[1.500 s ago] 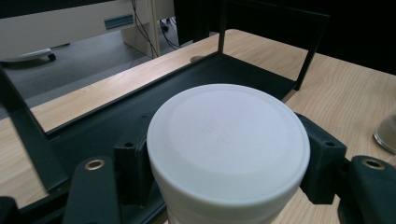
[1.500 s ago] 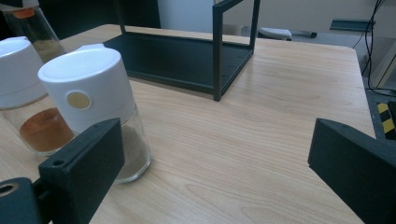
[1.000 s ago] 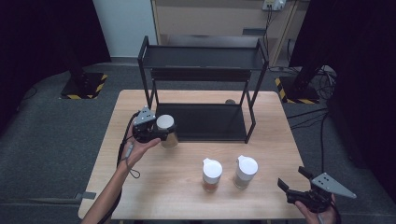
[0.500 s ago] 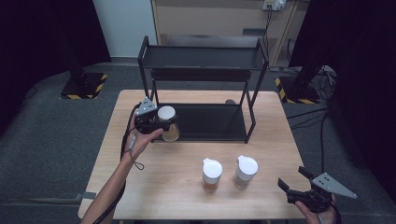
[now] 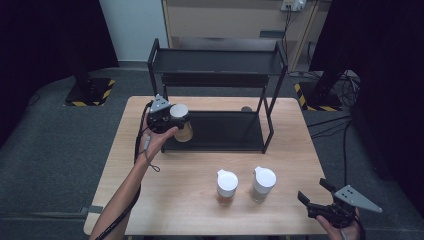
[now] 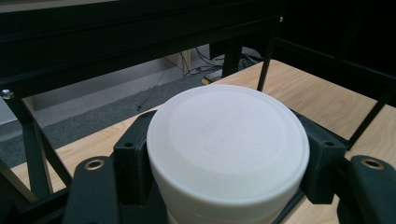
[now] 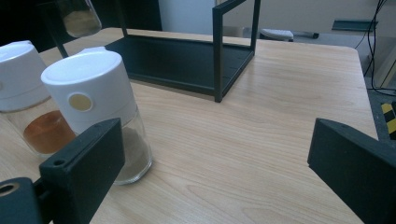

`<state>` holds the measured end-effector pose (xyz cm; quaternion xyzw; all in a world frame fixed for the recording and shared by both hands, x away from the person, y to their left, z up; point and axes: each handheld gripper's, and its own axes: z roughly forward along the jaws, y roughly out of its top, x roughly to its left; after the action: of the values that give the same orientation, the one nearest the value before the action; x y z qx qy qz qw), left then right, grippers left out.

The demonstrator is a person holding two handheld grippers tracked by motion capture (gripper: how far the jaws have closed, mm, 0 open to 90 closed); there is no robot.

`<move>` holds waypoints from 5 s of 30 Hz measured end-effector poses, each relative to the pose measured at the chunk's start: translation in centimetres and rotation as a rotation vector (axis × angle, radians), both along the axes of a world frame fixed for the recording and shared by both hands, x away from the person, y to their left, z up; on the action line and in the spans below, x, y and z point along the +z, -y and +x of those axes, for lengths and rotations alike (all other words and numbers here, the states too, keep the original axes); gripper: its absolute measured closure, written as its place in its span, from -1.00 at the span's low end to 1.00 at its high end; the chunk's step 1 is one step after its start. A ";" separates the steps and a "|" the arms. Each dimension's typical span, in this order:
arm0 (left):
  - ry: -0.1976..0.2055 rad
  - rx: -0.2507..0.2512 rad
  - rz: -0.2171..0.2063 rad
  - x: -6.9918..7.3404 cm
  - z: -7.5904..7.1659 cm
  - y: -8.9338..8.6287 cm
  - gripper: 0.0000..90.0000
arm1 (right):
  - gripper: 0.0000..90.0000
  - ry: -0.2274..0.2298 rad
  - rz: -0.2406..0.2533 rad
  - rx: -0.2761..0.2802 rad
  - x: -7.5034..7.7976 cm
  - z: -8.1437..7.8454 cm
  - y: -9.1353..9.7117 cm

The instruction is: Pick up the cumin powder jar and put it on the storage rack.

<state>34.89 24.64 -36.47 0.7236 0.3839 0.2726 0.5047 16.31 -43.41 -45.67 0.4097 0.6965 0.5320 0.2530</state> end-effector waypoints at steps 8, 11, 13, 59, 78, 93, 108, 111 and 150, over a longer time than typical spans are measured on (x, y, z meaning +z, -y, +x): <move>0.004 0.070 -0.023 -0.7 0.8 0.7 -0.28 | -0.90 0.001 0.004 0.002 0.0 0.0 0.1; 0.001 0.090 -0.013 -1.1 1.2 1.0 -0.28 | -0.90 0.000 0.005 0.002 0.0 0.0 0.1; 0.002 0.106 0.007 -1.3 1.4 1.5 -0.28 | -0.90 0.001 0.006 0.003 -0.1 0.0 0.1; -0.031 0.161 0.050 -5.6 3.2 3.9 -0.28 | -0.90 -0.003 0.020 0.007 -0.2 0.0 0.4; -0.019 0.172 0.024 -4.2 2.6 4.0 -0.61 | -0.90 -0.003 0.019 0.008 -0.2 0.0 0.4; -0.056 0.141 0.075 -0.2 1.6 3.3 -0.95 | -0.90 0.003 0.018 0.010 -0.1 0.0 0.4; -0.032 0.025 0.053 2.5 -1.1 1.4 -0.97 | -0.90 -0.001 0.014 0.011 -0.1 0.0 0.3; -0.020 0.002 0.023 2.9 -2.0 0.8 -0.97 | -0.90 -0.002 0.013 0.013 0.0 0.0 0.3; 0.097 -0.108 -0.064 -1.5 -14.1 -5.8 -0.97 | -0.90 -0.005 0.001 0.012 0.1 0.0 0.0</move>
<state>20.83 30.46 -37.94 0.7126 0.3280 0.2675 0.5595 16.34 -43.41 -45.58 0.4072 0.6993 0.5327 0.2478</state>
